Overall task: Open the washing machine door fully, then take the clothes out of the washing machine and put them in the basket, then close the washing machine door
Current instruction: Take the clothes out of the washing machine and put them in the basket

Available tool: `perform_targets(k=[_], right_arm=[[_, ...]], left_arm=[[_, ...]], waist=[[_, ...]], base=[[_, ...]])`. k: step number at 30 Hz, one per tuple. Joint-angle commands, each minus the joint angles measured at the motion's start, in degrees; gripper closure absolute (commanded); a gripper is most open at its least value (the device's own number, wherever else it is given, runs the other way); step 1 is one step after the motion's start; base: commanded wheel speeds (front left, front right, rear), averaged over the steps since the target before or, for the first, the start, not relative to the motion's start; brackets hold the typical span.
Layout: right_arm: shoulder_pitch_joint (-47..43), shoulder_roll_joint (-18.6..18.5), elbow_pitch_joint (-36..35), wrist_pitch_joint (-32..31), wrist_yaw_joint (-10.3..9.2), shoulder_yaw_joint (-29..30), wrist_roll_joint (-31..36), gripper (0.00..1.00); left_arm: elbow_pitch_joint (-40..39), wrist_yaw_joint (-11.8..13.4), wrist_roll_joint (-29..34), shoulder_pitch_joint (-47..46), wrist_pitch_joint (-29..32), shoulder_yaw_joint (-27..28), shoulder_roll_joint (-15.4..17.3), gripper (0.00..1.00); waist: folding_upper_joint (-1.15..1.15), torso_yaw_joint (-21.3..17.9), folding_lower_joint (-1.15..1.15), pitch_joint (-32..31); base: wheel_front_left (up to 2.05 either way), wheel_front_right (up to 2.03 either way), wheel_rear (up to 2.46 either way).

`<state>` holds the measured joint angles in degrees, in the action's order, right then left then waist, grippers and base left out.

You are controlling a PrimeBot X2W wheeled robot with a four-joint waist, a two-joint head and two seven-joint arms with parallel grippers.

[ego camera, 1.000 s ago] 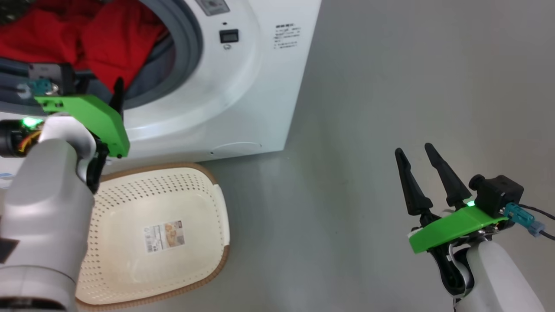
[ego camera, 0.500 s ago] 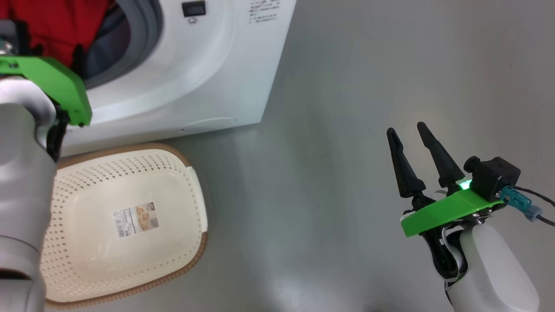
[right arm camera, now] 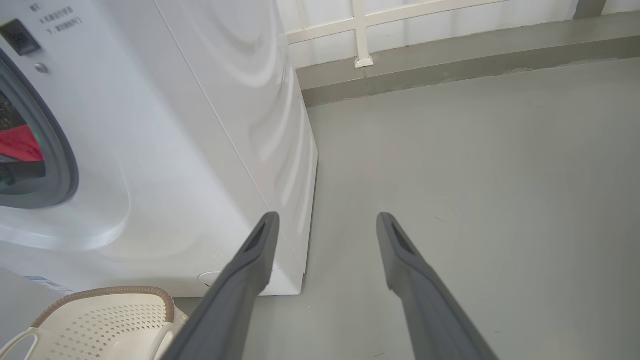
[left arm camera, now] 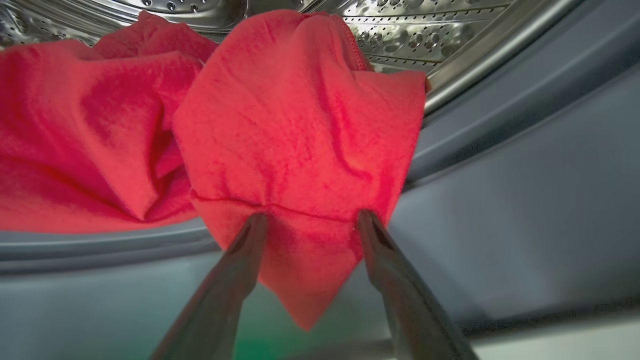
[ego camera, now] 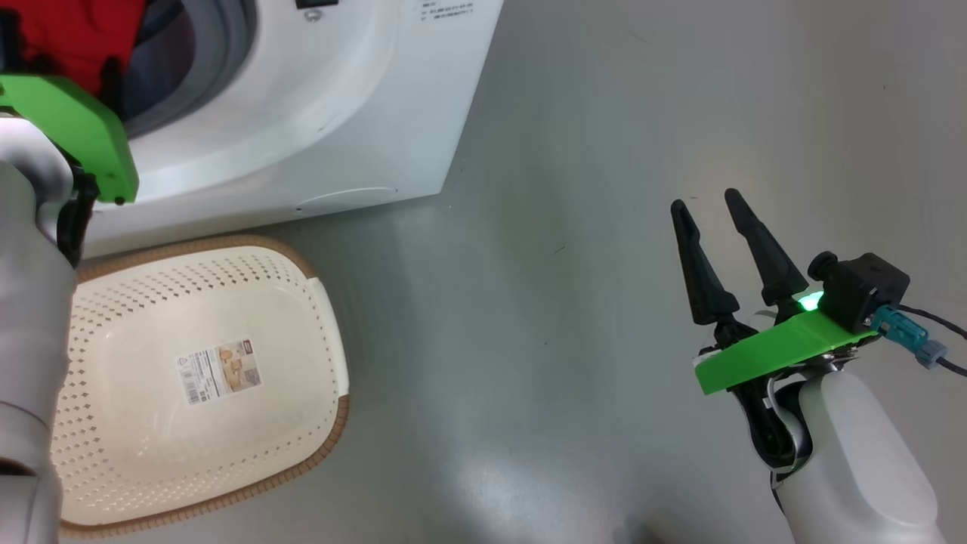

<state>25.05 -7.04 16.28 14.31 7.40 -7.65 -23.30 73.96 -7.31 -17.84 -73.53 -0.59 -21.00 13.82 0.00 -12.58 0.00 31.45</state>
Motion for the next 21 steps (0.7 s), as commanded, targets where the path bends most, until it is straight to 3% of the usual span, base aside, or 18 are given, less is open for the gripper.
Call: perform_targets(k=[1, 3, 14, 21], right_arm=[[-0.20, 0.31, -1.37, 0.69, 0.09, -1.32, 0.12, 0.00], [-0.12, 0.33, -1.39, 0.69, 0.09, -1.44, 0.11, 0.00], [-0.24, 0.07, -1.07, 0.69, 0.09, -1.17, 0.00, 0.00], [-2.02, -0.11, -0.72, 0.69, 0.09, 0.09, 0.28, 0.00]], left_arm=[[-0.60, 0.21, -0.44, -1.14, -0.31, 0.19, 2.51, 0.52], [-0.49, 0.39, -0.38, -1.08, -0.34, -0.09, 2.62, 1.00], [-0.21, 0.50, -1.14, -0.53, -2.06, -0.57, 2.40, 1.00], [-0.23, 0.25, -5.24, 2.13, -10.06, 2.15, -0.13, 1.00]], waist=[[0.00, 0.00, 0.00, -0.04], [0.00, -0.03, 0.00, -0.14], [0.00, 0.14, 0.00, -0.96], [0.00, 2.19, 0.00, -4.73]], base=[[0.00, 0.00, 0.00], [0.00, 0.00, 0.00], [0.00, 0.00, 0.00], [0.00, 0.00, 0.00]])
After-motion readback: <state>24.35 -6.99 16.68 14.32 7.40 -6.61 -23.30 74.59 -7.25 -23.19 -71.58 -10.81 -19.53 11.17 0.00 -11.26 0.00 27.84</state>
